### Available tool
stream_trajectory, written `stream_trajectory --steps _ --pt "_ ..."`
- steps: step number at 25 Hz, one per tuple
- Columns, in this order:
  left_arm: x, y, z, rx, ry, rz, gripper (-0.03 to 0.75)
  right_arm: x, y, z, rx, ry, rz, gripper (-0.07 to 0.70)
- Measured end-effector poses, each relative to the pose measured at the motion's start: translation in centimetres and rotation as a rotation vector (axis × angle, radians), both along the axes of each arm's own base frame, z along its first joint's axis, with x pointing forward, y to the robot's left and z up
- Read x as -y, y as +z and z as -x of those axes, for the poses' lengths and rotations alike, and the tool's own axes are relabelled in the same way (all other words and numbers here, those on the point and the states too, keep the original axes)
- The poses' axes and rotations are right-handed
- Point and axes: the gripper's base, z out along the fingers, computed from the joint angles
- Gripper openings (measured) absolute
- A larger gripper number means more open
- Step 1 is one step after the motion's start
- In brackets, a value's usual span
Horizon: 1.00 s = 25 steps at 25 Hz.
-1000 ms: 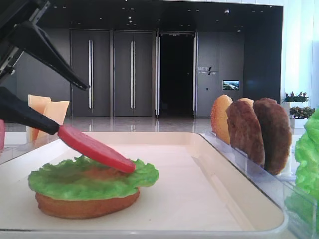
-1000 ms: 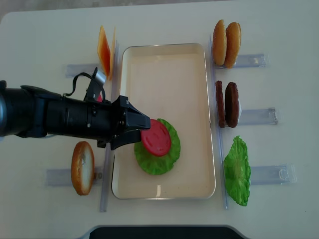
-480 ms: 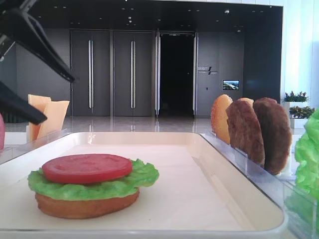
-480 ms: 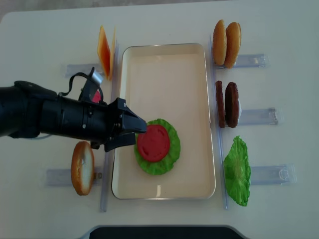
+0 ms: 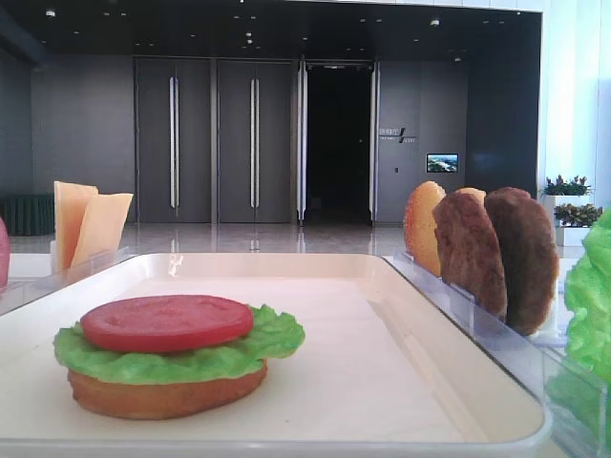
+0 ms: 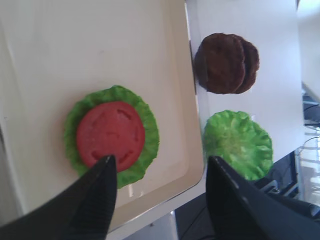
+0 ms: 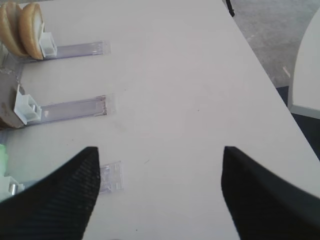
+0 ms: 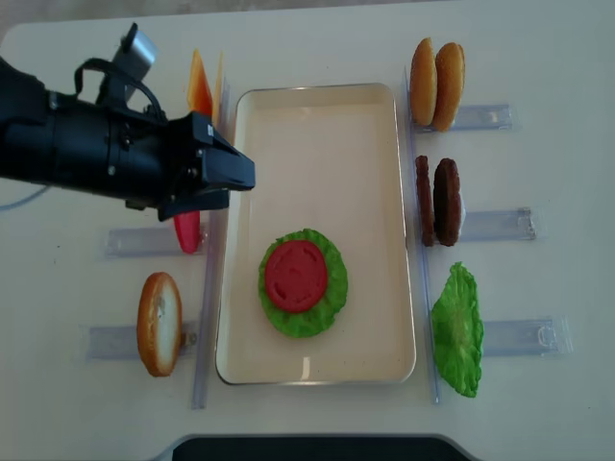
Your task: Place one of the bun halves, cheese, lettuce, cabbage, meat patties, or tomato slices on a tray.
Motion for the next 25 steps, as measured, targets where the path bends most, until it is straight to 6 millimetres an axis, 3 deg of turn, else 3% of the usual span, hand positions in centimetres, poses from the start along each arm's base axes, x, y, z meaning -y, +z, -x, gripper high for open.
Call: stream_trajectory --steps 11,19,25 --pt "-2.8 4.9 -1.2 -0.018 0.108 -0.366 0.436 0.0 0.0 0.0 0.0 0.0 0.0 0.514" --pt "-6.2 5.9 -1.1 -0.02 0.136 -0.754 0.437 0.0 0.0 0.0 0.0 0.0 0.0 0.514" --pt "-7.3 6.2 -1.3 0.016 0.147 -0.879 0.437 0.0 0.0 0.0 0.0 0.0 0.0 0.514"
